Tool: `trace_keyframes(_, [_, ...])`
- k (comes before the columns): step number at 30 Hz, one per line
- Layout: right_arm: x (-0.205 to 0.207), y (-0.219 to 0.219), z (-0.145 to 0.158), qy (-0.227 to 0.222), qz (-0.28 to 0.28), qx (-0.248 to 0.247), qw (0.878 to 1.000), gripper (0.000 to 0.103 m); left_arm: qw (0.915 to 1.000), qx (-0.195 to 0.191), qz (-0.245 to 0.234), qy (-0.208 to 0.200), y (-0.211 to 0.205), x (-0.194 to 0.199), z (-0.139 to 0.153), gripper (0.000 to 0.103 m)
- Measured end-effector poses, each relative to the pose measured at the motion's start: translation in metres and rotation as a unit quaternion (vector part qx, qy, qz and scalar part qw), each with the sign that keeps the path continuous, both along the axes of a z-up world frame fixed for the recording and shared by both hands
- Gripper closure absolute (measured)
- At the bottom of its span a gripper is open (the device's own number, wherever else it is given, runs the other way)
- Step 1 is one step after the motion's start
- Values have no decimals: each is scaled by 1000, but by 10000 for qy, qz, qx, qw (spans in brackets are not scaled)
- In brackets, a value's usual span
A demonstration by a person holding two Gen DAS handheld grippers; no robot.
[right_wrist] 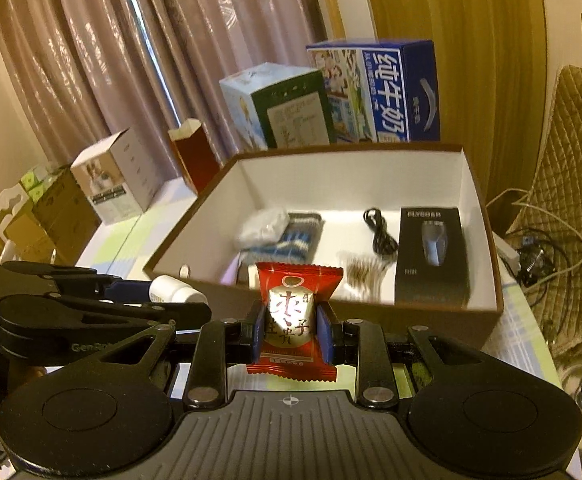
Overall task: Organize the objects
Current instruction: 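Lift pill bottle and candy packet and carry both over the brown box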
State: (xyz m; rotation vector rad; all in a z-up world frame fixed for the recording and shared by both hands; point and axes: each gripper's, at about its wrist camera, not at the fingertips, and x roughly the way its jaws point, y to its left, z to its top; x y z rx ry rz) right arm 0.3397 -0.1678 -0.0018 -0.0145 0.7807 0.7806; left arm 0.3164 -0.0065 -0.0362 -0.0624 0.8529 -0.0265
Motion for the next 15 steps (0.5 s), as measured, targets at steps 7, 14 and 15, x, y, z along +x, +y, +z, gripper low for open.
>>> trace_keyframes(7, [31,8,4,0,-54,138,9999,78,9999,86,-24,-46,-1,31,5,62])
trace_keyframes(14, [60,15,-3,112,-112,144,9998,78,9998,199,-34,27,4,59,-1,62])
trace_keyframes(15, [64,16,-5,144,-128,144,9997,78,9998,211,-30,40,5,62,-2,62])
